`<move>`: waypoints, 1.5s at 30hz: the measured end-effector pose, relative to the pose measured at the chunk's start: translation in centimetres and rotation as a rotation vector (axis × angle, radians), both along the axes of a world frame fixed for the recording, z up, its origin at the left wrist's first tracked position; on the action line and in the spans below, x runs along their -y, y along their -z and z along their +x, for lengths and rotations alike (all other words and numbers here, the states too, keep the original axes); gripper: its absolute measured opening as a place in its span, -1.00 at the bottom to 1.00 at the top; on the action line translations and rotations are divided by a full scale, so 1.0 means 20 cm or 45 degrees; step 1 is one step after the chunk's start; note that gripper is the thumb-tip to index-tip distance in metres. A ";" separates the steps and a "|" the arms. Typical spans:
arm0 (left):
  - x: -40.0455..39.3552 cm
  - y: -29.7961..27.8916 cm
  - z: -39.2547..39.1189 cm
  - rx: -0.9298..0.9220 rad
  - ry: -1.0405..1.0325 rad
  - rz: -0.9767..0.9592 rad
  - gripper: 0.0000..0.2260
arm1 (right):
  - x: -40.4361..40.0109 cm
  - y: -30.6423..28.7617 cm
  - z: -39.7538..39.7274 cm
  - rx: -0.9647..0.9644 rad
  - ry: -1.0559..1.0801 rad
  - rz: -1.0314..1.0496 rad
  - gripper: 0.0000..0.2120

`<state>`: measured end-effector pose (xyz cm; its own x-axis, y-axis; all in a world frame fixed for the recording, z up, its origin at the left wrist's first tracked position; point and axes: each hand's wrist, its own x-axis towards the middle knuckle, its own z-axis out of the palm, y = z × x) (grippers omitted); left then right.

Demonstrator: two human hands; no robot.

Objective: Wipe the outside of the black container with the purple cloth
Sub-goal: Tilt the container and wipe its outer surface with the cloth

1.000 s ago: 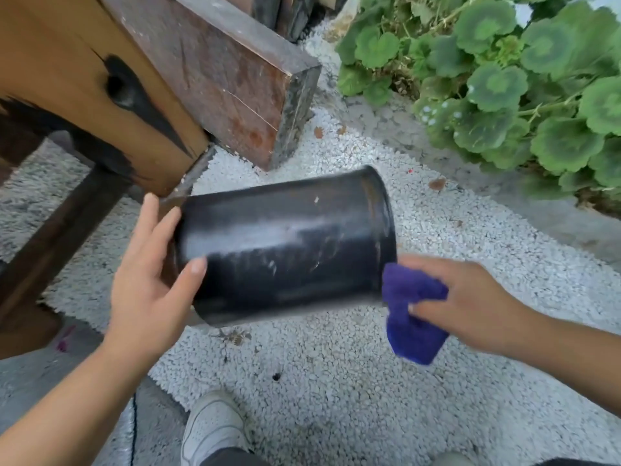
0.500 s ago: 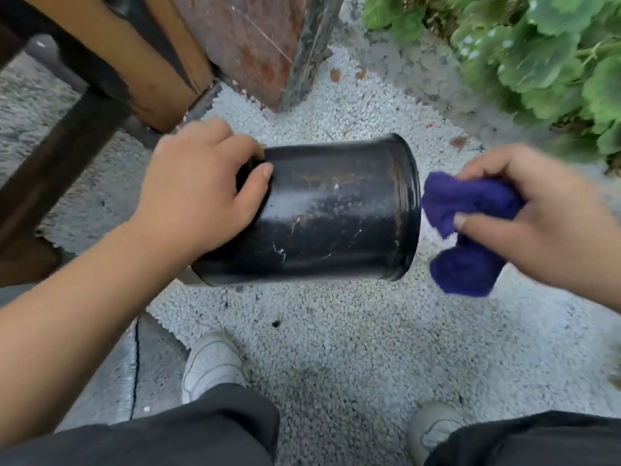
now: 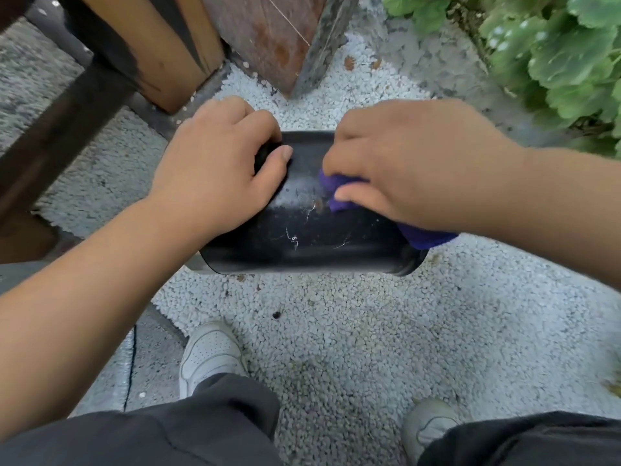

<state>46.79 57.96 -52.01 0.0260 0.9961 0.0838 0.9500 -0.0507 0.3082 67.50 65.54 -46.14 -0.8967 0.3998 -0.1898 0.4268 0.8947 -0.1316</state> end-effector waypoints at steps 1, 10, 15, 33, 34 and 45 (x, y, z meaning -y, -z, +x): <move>0.00 0.00 0.00 -0.006 -0.003 0.001 -0.66 | -0.04 0.01 0.01 -0.023 0.050 -0.004 -0.73; -0.03 0.01 -0.01 -0.048 -0.014 0.012 -0.65 | -0.40 0.00 0.22 -0.130 0.543 -0.037 -0.80; -0.04 -0.01 -0.01 -0.076 -0.010 -0.072 -0.55 | -0.24 0.02 0.35 0.013 0.417 -0.129 -0.66; 0.25 -0.09 0.09 -0.268 0.417 -0.443 -0.14 | 0.07 -0.03 0.61 -0.227 0.509 -0.286 -0.70; 0.26 -0.08 0.11 -0.279 0.464 -0.463 -0.07 | 0.08 -0.02 0.60 -0.223 0.550 -0.294 -0.71; 0.42 0.06 0.25 -0.307 0.659 -0.630 0.21 | 0.29 0.09 0.50 0.077 0.060 -0.668 -0.72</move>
<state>51.85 49.50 -53.31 0.4615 0.7717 -0.4375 0.8866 -0.4180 0.1978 77.42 59.74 -47.97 -0.8611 0.2771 -0.4262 0.4860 0.6949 -0.5300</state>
